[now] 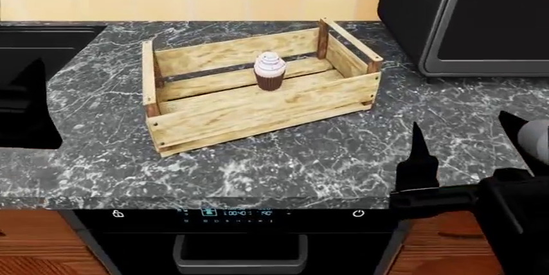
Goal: Move the fresh-baked cupcake off the tray onto the counter, and place the bowl used for mixing into the sink.
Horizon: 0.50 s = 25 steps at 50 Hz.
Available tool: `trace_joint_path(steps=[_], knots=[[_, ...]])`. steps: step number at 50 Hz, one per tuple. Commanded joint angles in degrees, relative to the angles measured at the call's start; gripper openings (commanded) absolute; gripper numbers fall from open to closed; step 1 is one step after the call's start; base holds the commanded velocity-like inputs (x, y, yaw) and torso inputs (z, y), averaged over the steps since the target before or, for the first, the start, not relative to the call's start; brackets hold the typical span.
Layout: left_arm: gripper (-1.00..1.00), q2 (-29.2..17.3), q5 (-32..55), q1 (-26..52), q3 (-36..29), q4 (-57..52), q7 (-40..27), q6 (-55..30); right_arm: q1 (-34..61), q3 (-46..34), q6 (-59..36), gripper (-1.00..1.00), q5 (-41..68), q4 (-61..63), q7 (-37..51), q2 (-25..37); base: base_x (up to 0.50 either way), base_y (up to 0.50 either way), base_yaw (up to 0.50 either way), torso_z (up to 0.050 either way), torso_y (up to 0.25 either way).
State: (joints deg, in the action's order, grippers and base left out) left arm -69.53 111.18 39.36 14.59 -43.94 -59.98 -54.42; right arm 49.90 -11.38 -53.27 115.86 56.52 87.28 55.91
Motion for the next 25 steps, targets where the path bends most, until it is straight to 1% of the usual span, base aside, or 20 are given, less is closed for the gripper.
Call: trace_joint_path(steps=[1,7,16,25], knots=[[1.00,-1.75,2.62,0.39,0.98,0.51,-0.74,-0.21,9.87,-8.51,2.90,1.00,2.52,-0.73,2.25,0.82,0.50,0.00,0.00,0.000,0.000],[1.00,-1.88,2.84,0.42,1.04,0.45,-0.84,-0.16,10.93,-10.77,4.39,1.00,0.89,-0.13,1.50,2.15,0.50,0.01,0.00,0.000,0.000],[1.00,-1.26,2.50,-1.27,3.01,0.43,-0.75,-0.75,10.48,-11.50,5.83,1.00,-0.10,0.42,0.72,3.29,0.50,0.19,0.00,0.000,0.001],[1.00,-1.31,2.59,-1.02,2.59,0.34,-1.01,-0.52,11.29,-12.84,6.09,1.00,-0.22,0.41,0.85,3.35,0.49,0.20,0.00,0.000,0.002]])
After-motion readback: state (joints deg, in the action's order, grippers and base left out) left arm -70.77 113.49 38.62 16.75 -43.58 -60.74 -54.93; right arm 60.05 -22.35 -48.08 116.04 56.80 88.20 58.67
